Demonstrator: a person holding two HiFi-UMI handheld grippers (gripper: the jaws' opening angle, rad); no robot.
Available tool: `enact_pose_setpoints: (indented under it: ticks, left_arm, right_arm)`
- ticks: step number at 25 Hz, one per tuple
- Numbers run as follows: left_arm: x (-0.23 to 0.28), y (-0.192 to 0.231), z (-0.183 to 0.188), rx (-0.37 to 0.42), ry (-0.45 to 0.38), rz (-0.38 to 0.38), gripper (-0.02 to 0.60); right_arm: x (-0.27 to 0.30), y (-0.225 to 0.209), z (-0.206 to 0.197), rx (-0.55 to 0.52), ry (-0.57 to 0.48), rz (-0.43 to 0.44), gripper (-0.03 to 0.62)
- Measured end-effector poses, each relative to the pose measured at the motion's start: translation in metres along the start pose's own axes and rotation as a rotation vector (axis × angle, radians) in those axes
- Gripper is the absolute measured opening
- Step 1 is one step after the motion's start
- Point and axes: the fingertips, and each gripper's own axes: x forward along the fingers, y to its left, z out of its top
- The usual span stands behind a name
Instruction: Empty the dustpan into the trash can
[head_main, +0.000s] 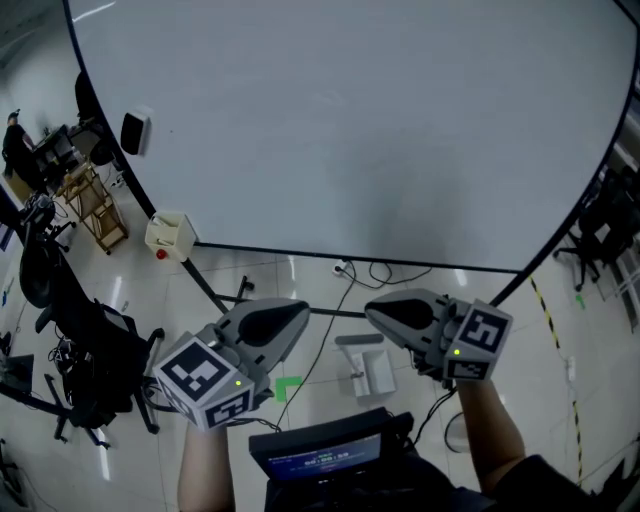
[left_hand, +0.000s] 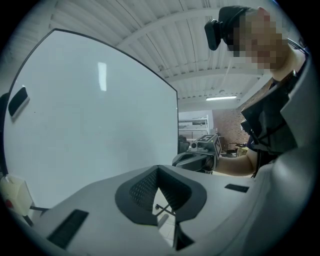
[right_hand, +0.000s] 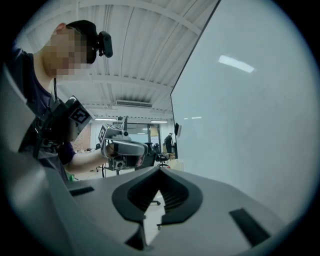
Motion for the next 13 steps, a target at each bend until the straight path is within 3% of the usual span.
enact_pose_setpoints:
  ticks: [13]
  left_arm:
    - [-0.025, 0.011, 0.003, 0.008, -0.015, 0.043, -0.002]
  right_arm:
    - [0.026, 0.012, 0.005, -0.021, 0.006, 0.053, 0.008]
